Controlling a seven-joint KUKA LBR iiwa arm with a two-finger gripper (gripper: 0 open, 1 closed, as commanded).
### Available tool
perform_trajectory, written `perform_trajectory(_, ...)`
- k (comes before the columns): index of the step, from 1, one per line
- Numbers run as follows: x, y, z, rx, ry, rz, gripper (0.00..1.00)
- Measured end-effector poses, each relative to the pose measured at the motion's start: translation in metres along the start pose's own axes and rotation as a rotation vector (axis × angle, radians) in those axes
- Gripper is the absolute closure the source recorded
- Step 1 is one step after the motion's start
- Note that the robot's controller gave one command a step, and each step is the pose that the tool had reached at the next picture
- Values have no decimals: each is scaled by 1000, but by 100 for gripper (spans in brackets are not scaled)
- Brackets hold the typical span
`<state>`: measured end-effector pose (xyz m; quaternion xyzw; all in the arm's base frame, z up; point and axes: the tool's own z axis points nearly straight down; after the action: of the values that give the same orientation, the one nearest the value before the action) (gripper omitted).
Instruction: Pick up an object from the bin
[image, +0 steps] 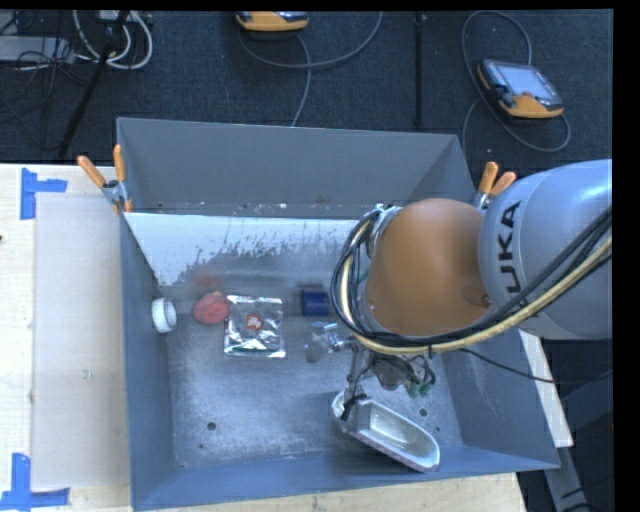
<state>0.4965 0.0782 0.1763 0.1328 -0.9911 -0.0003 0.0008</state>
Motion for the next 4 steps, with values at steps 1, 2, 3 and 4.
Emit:
perform_trajectory(1, 0, 43, 17, -1, 1, -363, 0)
perform_trajectory(2, -75, 78, 59, -1, -5, -433, 0)
perform_trajectory(3, -144, 47, 73, 2, -7, -391, 0)
perform_trajectory(4, -143, 52, 106, 1, 1, -99, 0)
